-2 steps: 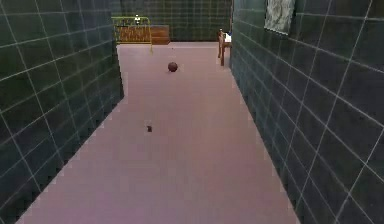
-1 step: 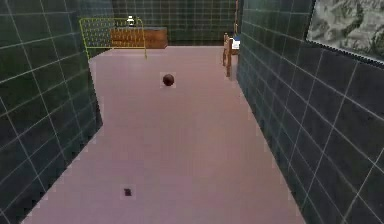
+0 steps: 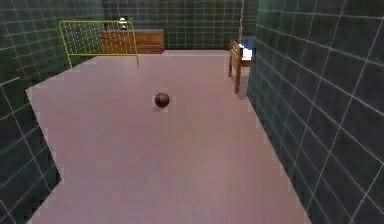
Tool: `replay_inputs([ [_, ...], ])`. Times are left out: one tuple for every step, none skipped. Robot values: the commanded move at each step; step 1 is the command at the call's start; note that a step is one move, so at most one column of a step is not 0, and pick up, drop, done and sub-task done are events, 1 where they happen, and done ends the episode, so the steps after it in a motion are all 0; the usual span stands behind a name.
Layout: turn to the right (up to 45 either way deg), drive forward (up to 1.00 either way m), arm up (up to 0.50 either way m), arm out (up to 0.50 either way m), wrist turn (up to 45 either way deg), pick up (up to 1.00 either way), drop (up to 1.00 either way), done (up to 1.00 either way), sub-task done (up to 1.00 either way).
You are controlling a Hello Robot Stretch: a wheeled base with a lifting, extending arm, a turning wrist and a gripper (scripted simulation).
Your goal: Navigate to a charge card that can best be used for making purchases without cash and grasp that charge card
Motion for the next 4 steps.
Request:
replay_inputs([
  [0.0, 0.45, 0.0, 0.0, 0.0, 0.0, 0.0, 0.0, 0.0],
  [-15.0, 0.0, 0.0, 0.0, 0.0, 0.0, 0.0, 0.0, 0.0],
  [0.0, 1.0, 0.0, 0.0, 0.0, 0.0, 0.0, 0.0, 0.0],
  [-3.0, 0.0, 0.0, 0.0, 0.0, 0.0, 0.0, 0.0, 0.0],
])
